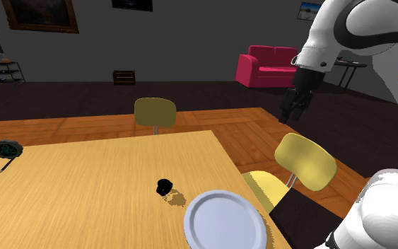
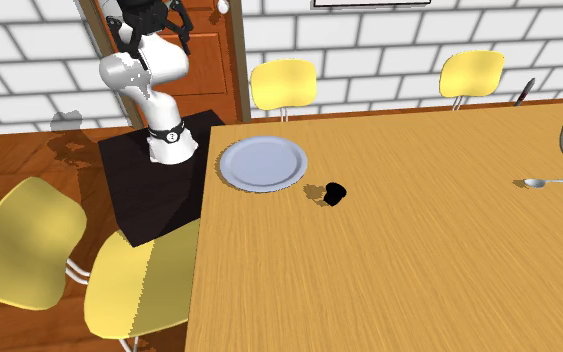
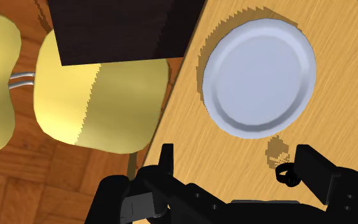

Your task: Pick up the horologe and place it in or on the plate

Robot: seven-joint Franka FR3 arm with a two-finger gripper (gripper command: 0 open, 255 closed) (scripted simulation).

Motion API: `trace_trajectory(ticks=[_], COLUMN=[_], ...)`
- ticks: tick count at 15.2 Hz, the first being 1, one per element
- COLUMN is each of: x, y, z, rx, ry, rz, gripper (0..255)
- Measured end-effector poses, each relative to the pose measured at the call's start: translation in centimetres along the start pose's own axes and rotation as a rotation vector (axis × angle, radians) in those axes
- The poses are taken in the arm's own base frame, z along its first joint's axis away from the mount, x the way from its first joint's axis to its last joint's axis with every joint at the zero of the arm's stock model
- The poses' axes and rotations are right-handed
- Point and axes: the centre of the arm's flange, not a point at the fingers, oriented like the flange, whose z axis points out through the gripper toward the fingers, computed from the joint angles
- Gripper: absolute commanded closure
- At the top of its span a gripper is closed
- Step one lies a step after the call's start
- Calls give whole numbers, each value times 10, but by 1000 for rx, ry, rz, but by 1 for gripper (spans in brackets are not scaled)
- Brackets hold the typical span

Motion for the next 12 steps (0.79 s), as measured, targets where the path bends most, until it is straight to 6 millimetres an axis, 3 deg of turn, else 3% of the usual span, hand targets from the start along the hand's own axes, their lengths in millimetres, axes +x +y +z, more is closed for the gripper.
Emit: trace_trajectory(ticks=[2,12], x=[3,58], y=[-2,-63], z=[4,97], rx=[1,13], ry=[1,17], rz=[-1,-10], gripper=[0,0])
